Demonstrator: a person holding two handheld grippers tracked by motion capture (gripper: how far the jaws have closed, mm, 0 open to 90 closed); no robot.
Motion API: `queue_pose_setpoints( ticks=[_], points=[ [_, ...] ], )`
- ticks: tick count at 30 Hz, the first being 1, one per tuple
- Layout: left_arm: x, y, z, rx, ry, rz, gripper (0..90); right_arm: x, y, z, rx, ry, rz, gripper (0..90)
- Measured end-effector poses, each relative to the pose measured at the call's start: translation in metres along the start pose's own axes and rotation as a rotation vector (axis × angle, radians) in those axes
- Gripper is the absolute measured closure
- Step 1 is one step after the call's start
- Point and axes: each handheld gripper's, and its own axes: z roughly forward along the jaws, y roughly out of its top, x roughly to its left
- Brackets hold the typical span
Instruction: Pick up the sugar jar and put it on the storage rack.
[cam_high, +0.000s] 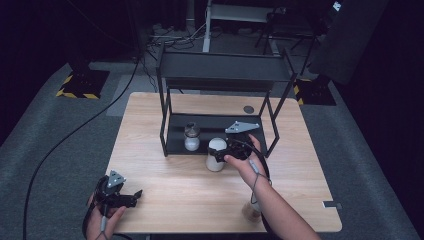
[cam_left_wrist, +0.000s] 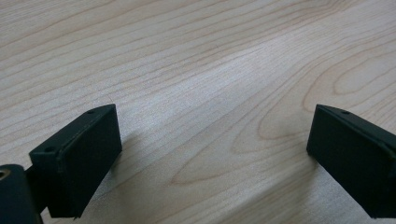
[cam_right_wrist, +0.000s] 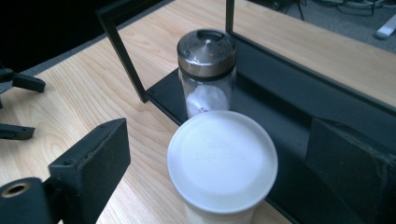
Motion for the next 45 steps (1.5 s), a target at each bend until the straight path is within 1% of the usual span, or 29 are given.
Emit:
queue_pose_setpoints(
  ticks=[5,7,13,16,19,22,25,27,35,37,42,45],
  points=[
    [0.000,0.000,0.000,0.001,0.000,0.000,2.6,0.001,0.002,0.009,0.034,-0.003,-0.004,8.9],
    [0.000,0.000,0.000,0.000,0.000,0.000,2.5,0.003,0.003,0.014,0.057,-0.010,-0.008,10.5],
    [0.000,0.000,0.000,0.001,0.000,0.000,2.5,0.001,0.004,0.019,0.088,-0.019,0.008,15.3],
    [0.000,0.000,0.000,0.001,-0.001,0.000,2.5,-0.001,0.005,0.022,0.117,-0.006,0.007,18.3],
    [0.000,0.000,0.000,0.000,-0.001,-0.001,2.5,-0.001,0.006,0.025,0.136,-0.007,0.005,21.9],
    [0.000,0.000,0.000,0.001,-0.001,0.000,2.5,0.001,0.008,0.026,0.153,-0.008,-0.009,29.0],
    [0.000,0.000,0.000,0.000,0.000,0.000,2.5,0.007,0.011,0.027,0.167,-0.035,-0.036,33.0],
    [0.000,0.000,0.000,0.000,-0.001,0.000,2.5,0.007,0.013,0.026,0.172,-0.032,-0.038,33.2],
    [0.000,0.000,0.000,0.000,0.000,-0.001,2.5,0.007,0.018,0.025,0.195,-0.022,-0.068,33.5],
    [0.000,0.000,0.000,0.000,0.000,-0.001,2.5,0.008,0.020,0.024,0.199,-0.022,-0.068,33.5],
    [0.000,0.000,0.000,0.000,-0.001,0.000,2.5,0.009,0.024,0.020,0.196,-0.018,-0.078,33.5],
    [0.000,0.000,0.000,0.000,0.000,0.000,2.5,0.009,0.027,0.016,0.182,-0.016,-0.077,33.5]
  ],
)
